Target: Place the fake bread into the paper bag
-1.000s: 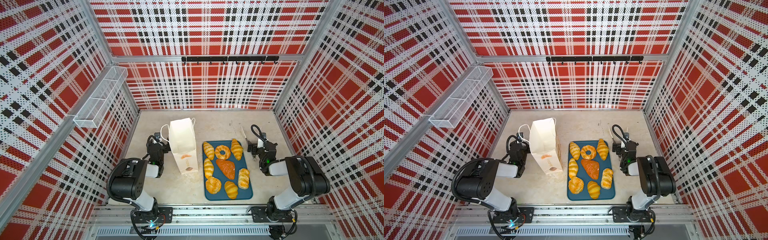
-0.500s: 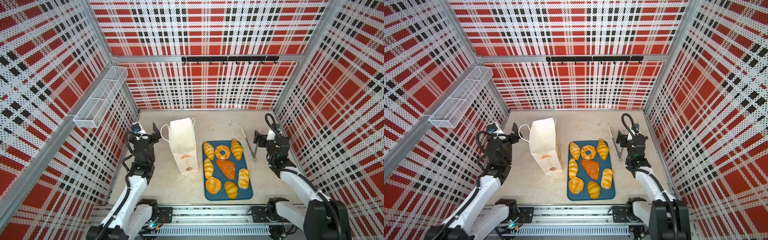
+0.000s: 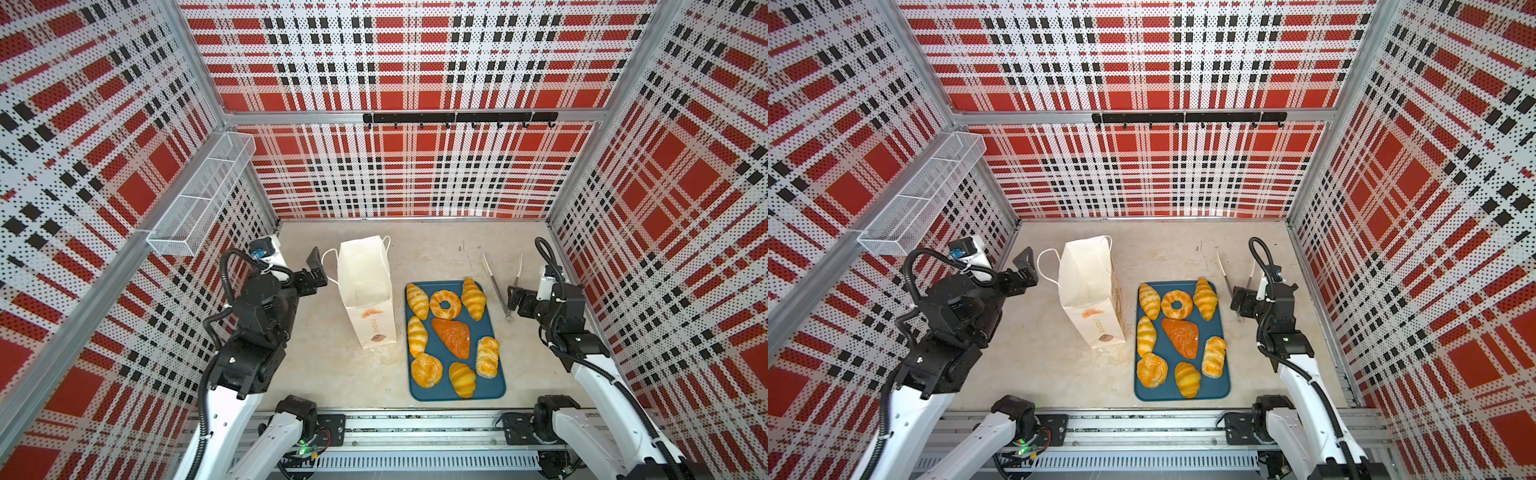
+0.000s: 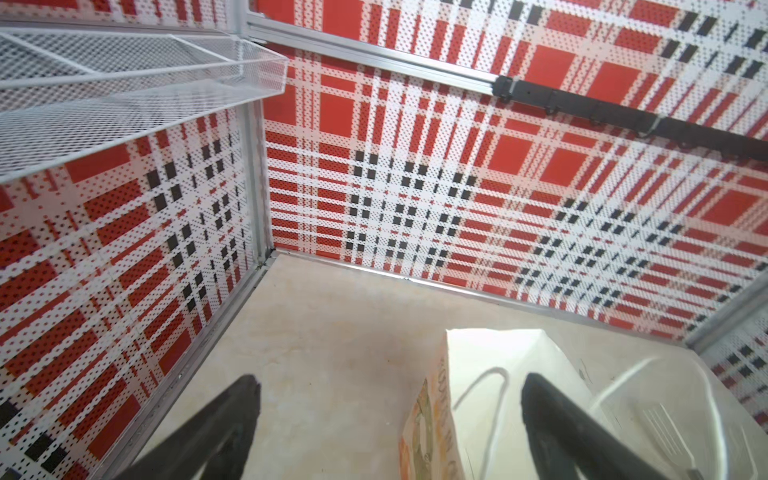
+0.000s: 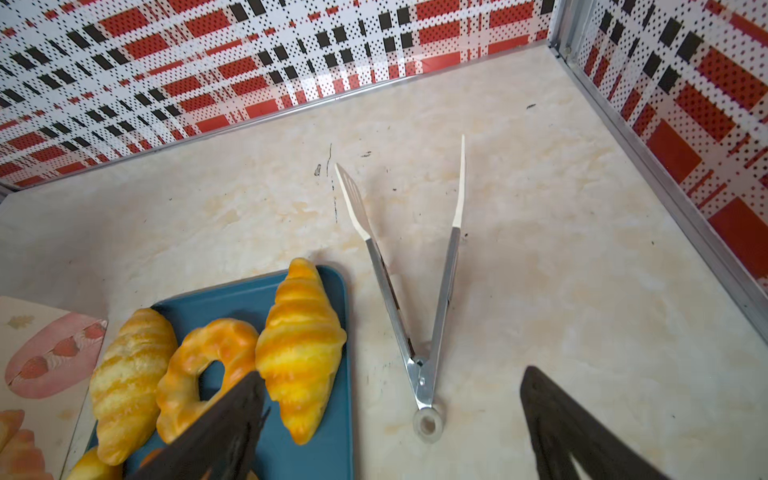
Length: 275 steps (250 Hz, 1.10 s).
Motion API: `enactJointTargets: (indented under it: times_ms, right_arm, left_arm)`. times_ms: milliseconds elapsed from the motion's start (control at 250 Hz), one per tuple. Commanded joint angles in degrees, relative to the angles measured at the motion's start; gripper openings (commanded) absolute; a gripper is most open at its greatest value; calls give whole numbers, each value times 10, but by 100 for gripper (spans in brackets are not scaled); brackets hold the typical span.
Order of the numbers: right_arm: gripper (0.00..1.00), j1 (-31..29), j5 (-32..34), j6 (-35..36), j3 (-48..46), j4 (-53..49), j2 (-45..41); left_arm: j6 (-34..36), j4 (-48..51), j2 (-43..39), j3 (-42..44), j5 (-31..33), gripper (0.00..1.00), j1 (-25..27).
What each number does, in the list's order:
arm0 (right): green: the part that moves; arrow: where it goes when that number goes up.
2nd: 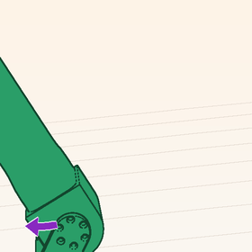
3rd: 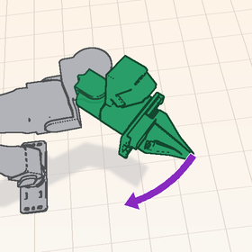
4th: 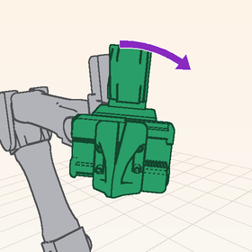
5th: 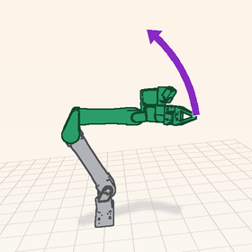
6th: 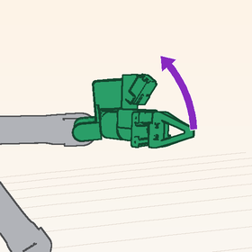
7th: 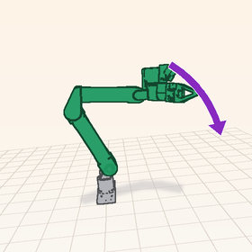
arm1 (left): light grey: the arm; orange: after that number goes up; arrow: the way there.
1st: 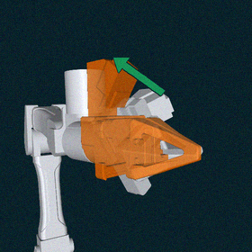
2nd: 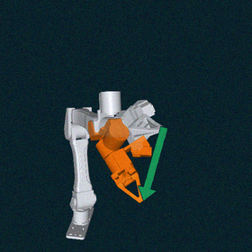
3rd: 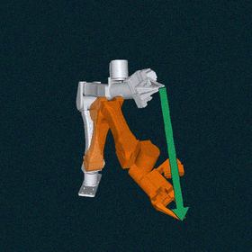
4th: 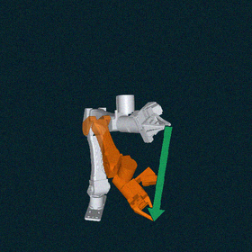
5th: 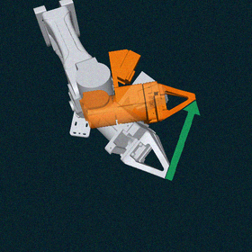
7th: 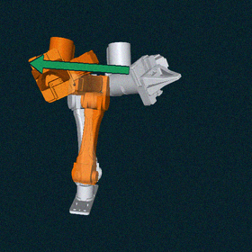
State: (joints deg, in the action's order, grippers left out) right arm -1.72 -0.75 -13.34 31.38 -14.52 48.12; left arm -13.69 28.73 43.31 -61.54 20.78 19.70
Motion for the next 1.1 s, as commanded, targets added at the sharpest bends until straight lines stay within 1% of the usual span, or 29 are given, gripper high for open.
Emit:
enactJointTargets:
  times_ms: [0, 100, 132, 160, 276, 348, 524, 772, 944, 1096]
  right_arm:
    - [95, -7, 15, -4, 9, -45, -9]
    - [94, -9, 32, 2, 14, -64, -7]
    - [95, -10, 35, 3, 15, -70, -6]
    - [95, -10, 38, 5, 15, -74, -7]
    - [94, -11, 44, 9, 13, -79, -10]
    - [94, -11, 46, 9, 14, -79, -12]
    - [94, -10, 49, 11, 18, -79, -8]
    - [95, -11, 52, 13, 21, -82, 1]
    - [95, -10, 55, 14, 19, -82, -1]
    - [95, -10, 58, 13, 19, -82, 1]
  left_arm:
    - [-11, 124, 50, -50, 43, 99, 63]
    - [-23, 168, 93, -83, 141, 99, 137]
    - [-24, 182, 105, -91, 161, 100, 152]
    - [-43, 193, 114, -97, 168, 99, 161]
    - [-84, 224, 137, -106, 148, 99, 172]
    - [-109, 239, 140, -104, 150, 97, 173]
    - [-143, 258, 140, -95, 141, 92, 174]
    - [-160, 258, 161, -79, 94, 83, 169]
    - [-162, 237, 165, -59, 51, 76, 141]
    - [-154, 228, 173, -56, 34, 66, 122]
